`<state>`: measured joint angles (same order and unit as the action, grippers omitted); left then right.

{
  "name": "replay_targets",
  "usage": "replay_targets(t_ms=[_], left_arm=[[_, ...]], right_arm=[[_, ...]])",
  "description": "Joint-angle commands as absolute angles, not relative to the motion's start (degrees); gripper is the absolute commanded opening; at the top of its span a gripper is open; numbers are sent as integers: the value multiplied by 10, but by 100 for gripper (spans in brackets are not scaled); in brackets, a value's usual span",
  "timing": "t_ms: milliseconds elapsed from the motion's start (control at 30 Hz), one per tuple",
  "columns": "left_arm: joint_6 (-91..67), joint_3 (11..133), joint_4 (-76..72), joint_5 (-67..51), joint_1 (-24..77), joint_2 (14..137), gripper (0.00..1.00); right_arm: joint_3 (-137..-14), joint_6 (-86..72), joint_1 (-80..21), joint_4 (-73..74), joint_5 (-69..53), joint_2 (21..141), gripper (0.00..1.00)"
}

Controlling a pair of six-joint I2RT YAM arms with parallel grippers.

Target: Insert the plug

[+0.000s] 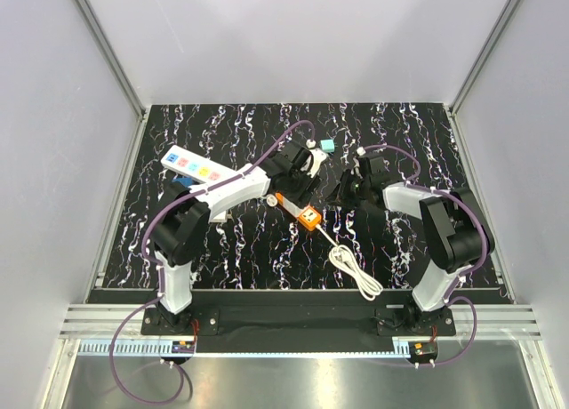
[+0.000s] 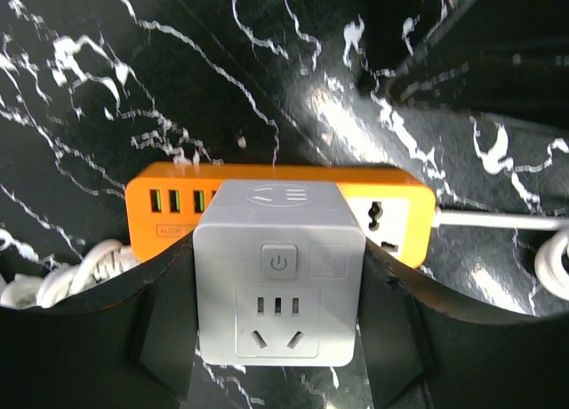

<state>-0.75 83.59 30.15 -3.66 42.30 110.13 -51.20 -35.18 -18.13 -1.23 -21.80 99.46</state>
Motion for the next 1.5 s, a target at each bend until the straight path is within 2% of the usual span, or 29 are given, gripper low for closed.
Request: replay_targets(t_ms=[0,67,100,200,300,333,500,533,567,800,867,967,1033,1267,1367,1467], left_arm=[[-40,795,366,-64,435,1164,0],[-45,805,366,-70,435,1172,0],[-47,805,365,-73,435,1171,5],[-49,811,370,-59,435,1157,34],[-42,837,399,-45,434,1136,46],[-42,858,408,-38,434,1131,54],[-37,923,453,-30,434,1102,74],[-34,945,459,-26,434,1096,89],[-33,956,471,-19,434,1094,99],[-33,1012,485,-2,414,1077,99],[-54,1009,480,10,396,1056,99],[-96,976,445,5,327,1007,99],[-110,934,419,11,279,963,99],[-120,817,327,38,217,877,99],[-126,772,309,69,215,847,99],[-124,749,302,51,215,827,99]], right_arm=[[-506,-341,-184,-18,-202,972,23],[-501,-340,-184,-18,-203,968,24],[-497,-342,-184,-18,-202,966,24],[-495,-338,-184,-15,-201,954,27],[-497,-333,-184,-3,-197,938,32],[-499,-331,-184,-3,-196,929,34],[-516,-308,-184,47,-190,898,46],[-519,-306,-184,62,-185,885,47],[-522,-302,-184,68,-182,878,47],[-564,-294,-185,138,-174,841,52],[-575,-301,-185,142,-181,838,40],[-600,-314,-200,143,-190,843,15],[-627,-317,-228,148,-192,860,10],[-692,-309,-296,152,-185,932,11],[-685,-306,-321,152,-177,964,11],[-668,-302,-345,153,-162,995,10]])
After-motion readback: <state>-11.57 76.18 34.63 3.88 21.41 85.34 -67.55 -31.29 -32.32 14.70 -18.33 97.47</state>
